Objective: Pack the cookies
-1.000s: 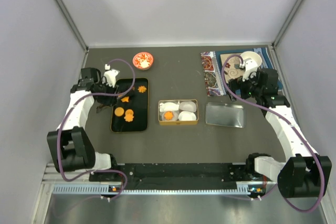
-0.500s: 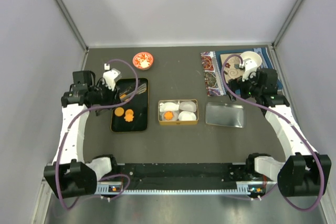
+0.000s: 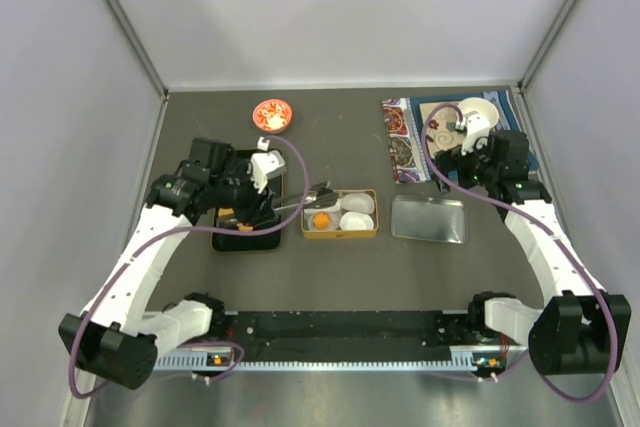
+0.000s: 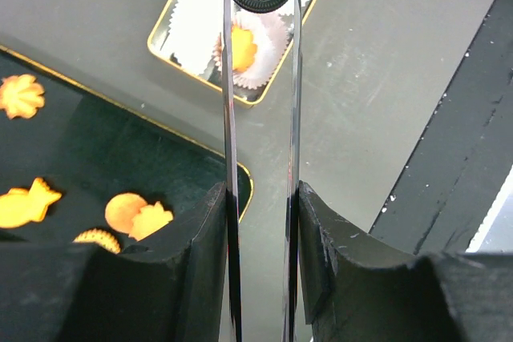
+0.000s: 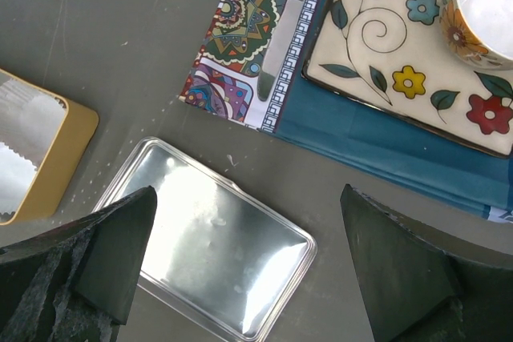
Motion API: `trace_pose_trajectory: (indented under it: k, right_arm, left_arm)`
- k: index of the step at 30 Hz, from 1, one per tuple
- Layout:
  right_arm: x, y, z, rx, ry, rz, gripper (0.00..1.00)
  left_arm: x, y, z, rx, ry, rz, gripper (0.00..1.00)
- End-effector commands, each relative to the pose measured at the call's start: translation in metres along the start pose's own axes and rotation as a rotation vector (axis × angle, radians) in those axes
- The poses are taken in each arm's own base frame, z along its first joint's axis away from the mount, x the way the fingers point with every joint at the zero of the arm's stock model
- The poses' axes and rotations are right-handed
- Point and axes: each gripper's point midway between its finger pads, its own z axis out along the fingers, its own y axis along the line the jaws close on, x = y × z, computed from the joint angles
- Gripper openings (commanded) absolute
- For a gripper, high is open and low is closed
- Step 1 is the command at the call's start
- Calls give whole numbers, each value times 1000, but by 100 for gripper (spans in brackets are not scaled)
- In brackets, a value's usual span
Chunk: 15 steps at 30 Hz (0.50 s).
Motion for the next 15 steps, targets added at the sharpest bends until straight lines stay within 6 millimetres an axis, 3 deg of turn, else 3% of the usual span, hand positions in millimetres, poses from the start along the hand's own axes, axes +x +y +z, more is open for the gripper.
trace_pose_trajectory:
  k: [1,8,15]
  right_arm:
    - [-24,-10,-4,27,-55,-28,99]
    - [-23,-12,-4,39,-50,-32,99]
    - [-22,-13,-3,41,-45,-34,99]
  left_arm:
    - [-33,-3,8,11,-55,54,0]
    - [-34,-15,50,73,30,101,0]
    - [-34,-19,75,106,62,121,0]
